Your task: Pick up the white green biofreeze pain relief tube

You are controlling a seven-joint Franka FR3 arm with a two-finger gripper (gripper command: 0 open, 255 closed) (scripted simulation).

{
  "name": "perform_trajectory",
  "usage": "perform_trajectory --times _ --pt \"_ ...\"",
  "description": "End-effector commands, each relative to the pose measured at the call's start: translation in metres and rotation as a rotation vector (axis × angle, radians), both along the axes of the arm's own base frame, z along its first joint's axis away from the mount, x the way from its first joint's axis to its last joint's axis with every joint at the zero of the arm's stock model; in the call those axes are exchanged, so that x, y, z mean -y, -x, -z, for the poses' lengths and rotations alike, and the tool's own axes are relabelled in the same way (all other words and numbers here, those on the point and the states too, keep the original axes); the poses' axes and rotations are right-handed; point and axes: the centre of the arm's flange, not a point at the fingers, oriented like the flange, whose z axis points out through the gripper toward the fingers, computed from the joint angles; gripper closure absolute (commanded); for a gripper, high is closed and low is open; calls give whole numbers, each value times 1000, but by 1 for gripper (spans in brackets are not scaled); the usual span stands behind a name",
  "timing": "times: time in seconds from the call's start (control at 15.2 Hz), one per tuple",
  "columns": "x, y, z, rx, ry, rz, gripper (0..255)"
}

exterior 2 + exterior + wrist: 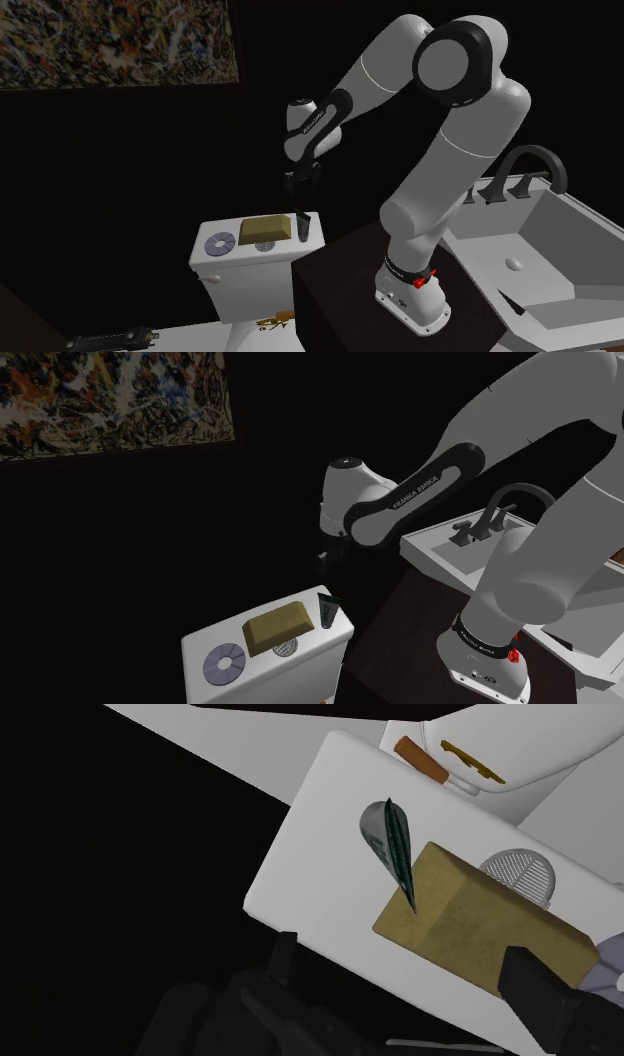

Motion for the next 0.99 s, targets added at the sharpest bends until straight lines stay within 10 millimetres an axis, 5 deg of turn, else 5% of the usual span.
perform_trajectory --times 0.0,0.26,0.86,0.92 --pt "-12 -6 26 1 10 -19 0" --pt "-29 -15 73 -1 33 -51 0" --pt "-29 -15 113 -1 33 -51 0" --pt "-30 -15 114 -1 33 -51 255"
